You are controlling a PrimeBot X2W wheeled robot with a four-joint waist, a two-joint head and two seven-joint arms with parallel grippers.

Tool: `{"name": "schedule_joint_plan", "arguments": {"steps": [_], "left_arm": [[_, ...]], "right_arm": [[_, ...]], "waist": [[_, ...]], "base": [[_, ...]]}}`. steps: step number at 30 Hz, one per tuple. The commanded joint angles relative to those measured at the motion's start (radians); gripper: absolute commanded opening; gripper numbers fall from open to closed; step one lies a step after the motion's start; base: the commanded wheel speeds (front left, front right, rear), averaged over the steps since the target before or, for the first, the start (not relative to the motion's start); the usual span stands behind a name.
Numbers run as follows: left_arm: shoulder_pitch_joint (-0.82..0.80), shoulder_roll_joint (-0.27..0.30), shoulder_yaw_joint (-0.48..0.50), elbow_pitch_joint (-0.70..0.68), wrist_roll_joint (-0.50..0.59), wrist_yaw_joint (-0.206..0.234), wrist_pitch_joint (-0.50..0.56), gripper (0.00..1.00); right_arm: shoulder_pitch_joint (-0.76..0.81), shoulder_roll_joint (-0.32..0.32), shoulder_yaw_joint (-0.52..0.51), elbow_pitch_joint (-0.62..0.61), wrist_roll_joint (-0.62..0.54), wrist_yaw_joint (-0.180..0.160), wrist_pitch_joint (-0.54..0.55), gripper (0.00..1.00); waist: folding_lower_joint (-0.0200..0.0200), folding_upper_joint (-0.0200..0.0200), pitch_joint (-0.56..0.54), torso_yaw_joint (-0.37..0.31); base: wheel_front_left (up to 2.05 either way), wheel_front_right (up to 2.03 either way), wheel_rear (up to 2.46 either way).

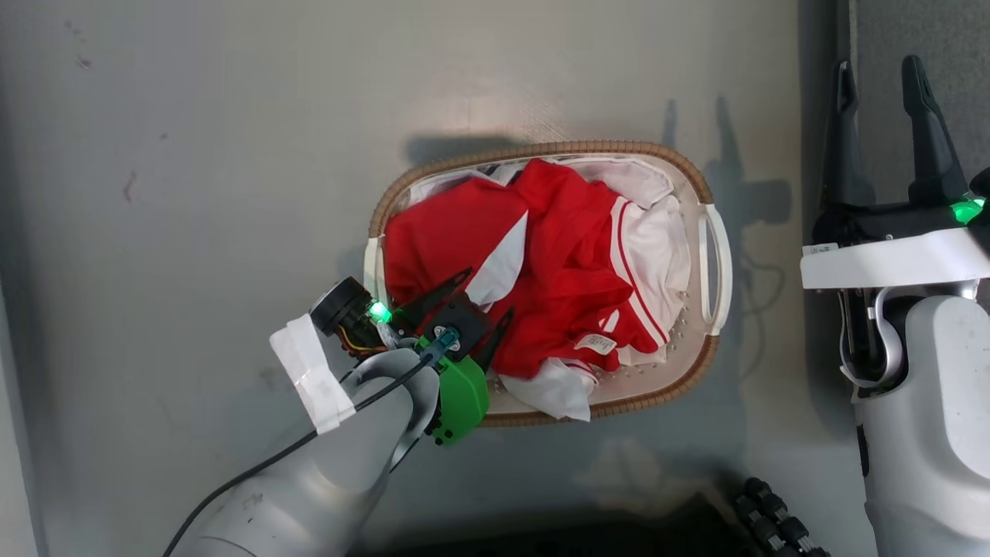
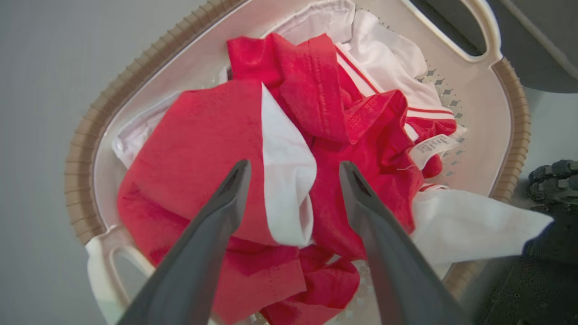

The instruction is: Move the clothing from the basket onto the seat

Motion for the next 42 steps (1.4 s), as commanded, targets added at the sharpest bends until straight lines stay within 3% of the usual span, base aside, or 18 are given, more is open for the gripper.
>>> {"name": "schedule_joint_plan", "arguments": {"steps": [1,7,18,20,21,23,33,42], "left_arm": [[-0.028,0.007,-0.015,0.019,-0.018,0.005,0.014,1.0],[-0.07,0.007,-0.076,0.104,-0.029,0.067,0.097,1.0],[-0.1,0.007,-0.138,0.162,-0.081,0.092,0.158,1.0],[-0.102,0.007,-0.141,0.17,-0.092,0.101,0.168,0.69],[-0.106,0.007,-0.142,0.173,-0.097,0.108,0.17,0.43],[-0.111,0.007,-0.145,0.173,-0.109,0.118,0.17,0.0],[-0.089,0.006,-0.168,0.119,-0.173,0.122,0.109,0.0],[-0.056,0.006,-0.194,0.067,-0.224,0.126,0.05,0.0]], "right_arm": [[-0.013,-0.003,0.003,-0.006,0.009,-0.001,-0.002,1.0],[-0.03,-0.003,0.015,-0.012,0.032,-0.001,-0.002,1.0],[-0.04,-0.003,0.025,-0.018,0.059,-0.001,-0.002,1.0],[-0.04,-0.003,0.027,-0.017,0.062,-0.001,-0.002,1.0],[-0.04,-0.003,0.028,-0.015,0.064,-0.001,-0.002,1.0],[-0.041,-0.003,0.028,-0.01,0.067,-0.001,-0.002,1.0],[-0.019,-0.003,0.021,0.013,0.058,-0.001,-0.002,1.0],[0.023,-0.003,0.028,0.037,0.038,-0.001,-0.002,1.0]], "waist": [[-0.0002,0.0078,0.061,-0.048],[-0.0002,0.0078,0.084,-0.081],[-0.0002,0.0078,0.111,-0.103],[-0.0002,0.0078,0.113,-0.106],[-0.0002,0.0078,0.113,-0.107],[-0.0002,0.0078,0.11,-0.107],[-0.0002,0.0078,0.041,-0.088],[-0.0002,0.0078,-0.093,-0.057]], "base": [[0.0,0.0,0.0],[0.0,0.0,0.0],[0.0,0.0,0.0],[0.0,0.0,0.0],[0.0,0.0,0.0],[0.0,0.0,0.0],[0.0,0.0,0.0],[0.0,0.0,0.0]]}}
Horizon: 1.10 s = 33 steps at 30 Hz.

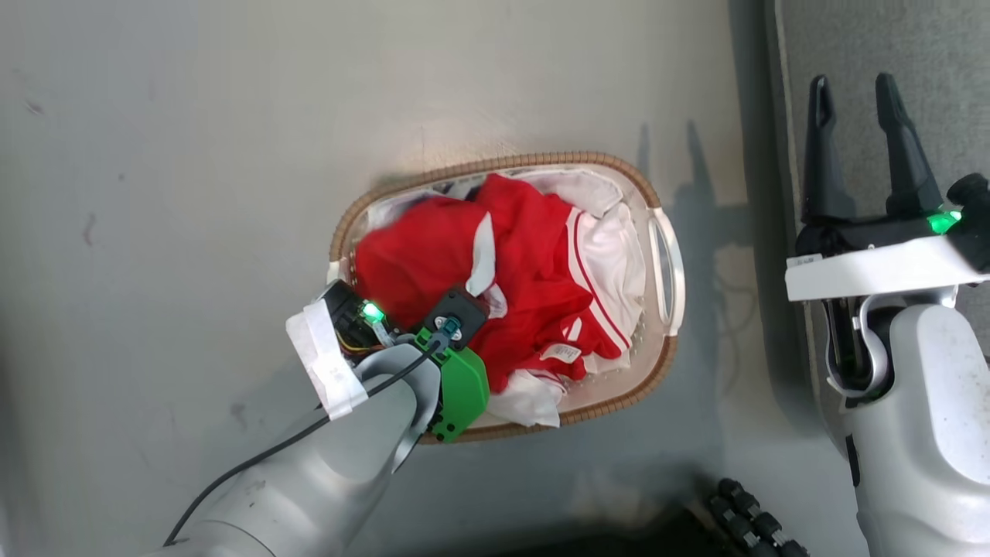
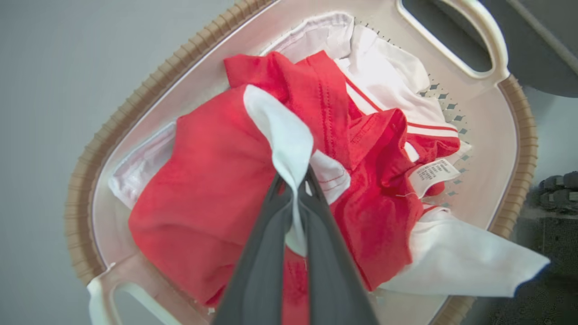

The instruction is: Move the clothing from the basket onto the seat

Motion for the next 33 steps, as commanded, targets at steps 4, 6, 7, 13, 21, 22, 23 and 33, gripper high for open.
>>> {"name": "schedule_joint_plan", "arguments": {"steps": [4,6,7,13,21,22,23,33], "left_arm": [[0.025,0.005,-0.012,-0.031,-0.018,0.008,-0.034,0.0],[0.029,0.005,-0.012,-0.05,-0.027,0.011,-0.047,0.0],[0.031,0.005,-0.009,-0.06,-0.031,0.012,-0.052,0.0],[0.023,0.007,0.011,-0.121,-0.03,0.031,-0.071,0.0],[0.032,0.069,0.03,-0.281,0.03,0.044,-0.074,0.0],[0.033,0.081,0.033,-0.304,0.035,0.045,-0.073,0.0],[0.03,0.091,0.034,-0.322,0.04,0.047,-0.073,0.0],[-0.077,0.228,0.047,-0.536,0.091,0.062,-0.019,0.0]], "right_arm": [[0.046,-0.004,-0.004,0.015,-0.022,-0.001,-0.002,1.0],[0.063,-0.004,-0.007,0.022,-0.032,-0.001,-0.002,1.0],[0.071,-0.004,-0.009,0.027,-0.037,-0.001,-0.002,1.0],[0.136,-0.004,-0.005,0.054,-0.056,-0.001,-0.002,1.0],[0.228,-0.004,0.011,0.082,-0.07,-0.001,-0.002,1.0],[0.24,-0.004,0.015,0.085,-0.07,-0.001,-0.002,1.0],[0.248,-0.004,0.019,0.087,-0.07,-0.001,-0.002,1.0],[0.304,-0.004,0.059,0.094,-0.078,-0.001,-0.002,1.0]], "waist": [[0.0,0.0078,-0.139,0.04],[0.0,0.0078,-0.179,0.051],[0.0,0.0078,-0.199,0.056],[0.0,0.0078,-0.334,0.077],[0.0,0.0078,-0.508,0.086],[0.0,0.0078,-0.529,0.086],[0.0,0.0078,-0.546,0.086],[0.0,0.0078,-0.65,0.074]], "base": [[0.0,0.0,0.0],[0.0,0.0,0.0],[0.0,0.0,0.0],[0.0,0.0,0.0],[0.0,0.0,0.0],[0.0,0.0,0.0],[0.0,0.0,0.0],[0.0,0.0,0.0]]}}
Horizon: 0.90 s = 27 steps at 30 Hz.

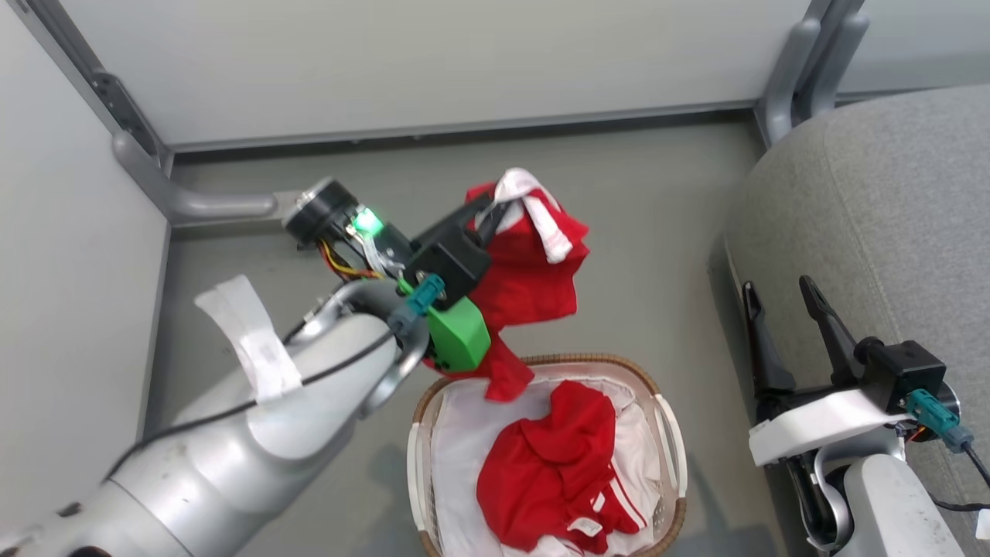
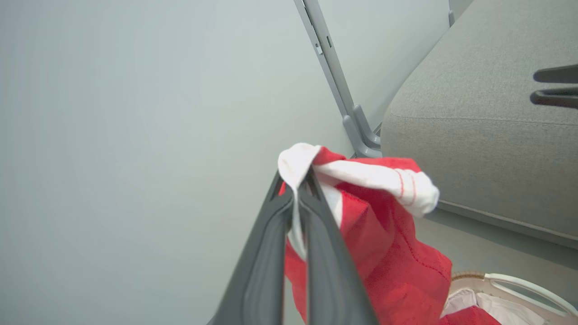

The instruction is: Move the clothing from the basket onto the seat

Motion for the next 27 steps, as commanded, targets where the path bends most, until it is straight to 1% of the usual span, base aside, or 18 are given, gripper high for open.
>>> {"name": "schedule_joint_plan", "arguments": {"steps": [1,7,14,19,27], "left_arm": [[-0.03,0.018,0.009,-0.026,0.013,0.01,0.013,0.0],[-0.124,0.083,0.043,-0.123,0.022,0.02,0.081,0.0],[-0.222,0.12,0.078,-0.173,0.021,0.013,0.136,0.0],[-0.276,0.111,0.088,-0.184,0.021,0.006,0.161,0.0],[-0.328,0.07,0.07,-0.205,0.02,-0.006,0.199,0.0]], "right_arm": [[0.018,-0.004,0.006,-0.001,-0.005,-0.001,-0.002,1.0],[-0.003,-0.004,0.04,-0.021,0.001,-0.001,-0.002,1.0],[-0.038,-0.003,0.096,-0.034,0.016,-0.001,-0.002,1.0],[-0.051,-0.004,0.172,-0.041,0.01,-0.001,-0.002,1.0],[-0.098,-0.004,0.361,-0.004,-0.047,-0.001,-0.002,1.0]], "waist": [[0.0001,0.0078,-0.057,-0.002],[0.0001,0.0078,-0.069,-0.013],[0.0001,0.0078,-0.075,-0.029],[0.0001,0.0078,-0.085,-0.03],[0.0001,0.0078,-0.102,-0.008]], "base": [[0.0,0.0,0.0],[0.0,0.0,0.0],[0.0,0.0,0.0],[0.0,0.0,0.0],[0.0,0.0,0.0]]}}
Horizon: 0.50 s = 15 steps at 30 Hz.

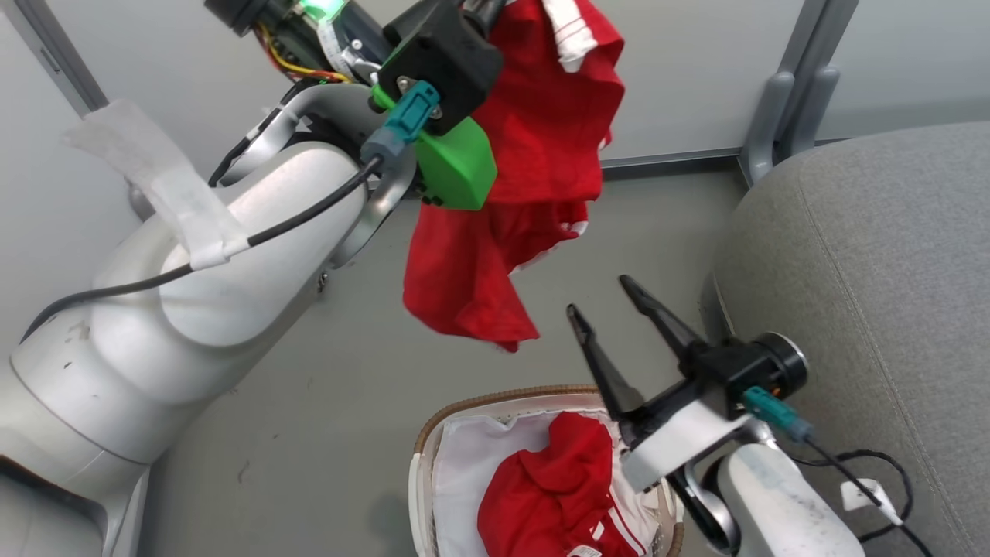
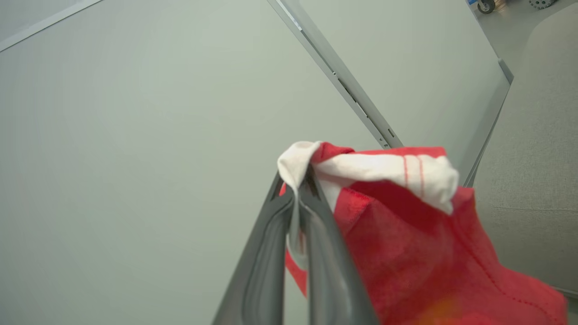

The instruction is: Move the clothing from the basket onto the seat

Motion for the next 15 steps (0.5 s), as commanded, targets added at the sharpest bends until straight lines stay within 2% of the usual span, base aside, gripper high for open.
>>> {"name": "schedule_joint_plan", "arguments": {"steps": [1,7,15], "left_arm": [[-0.024,-0.013,-0.003,-0.001,-0.002,-0.006,0.006,0.0],[-0.067,-0.064,-0.015,0.003,-0.001,-0.017,0.012,0.0],[-0.098,-0.13,-0.029,-0.003,-0.01,-0.016,0.01,0.0]], "right_arm": [[-0.019,-0.005,0.024,0.015,-0.015,-0.001,-0.002,1.0],[-0.074,-0.005,0.087,0.081,-0.028,-0.001,-0.002,1.0],[-0.131,-0.004,0.112,0.092,-0.031,-0.001,-0.002,1.0]], "waist": [[0.0001,0.0078,-0.006,0.01],[0.0001,0.0078,-0.021,0.041],[0.0001,0.0078,-0.041,0.072]], "base": [[0.0,0.0,0.0],[0.0,0.0,0.0],[0.0,0.0,0.0]]}}
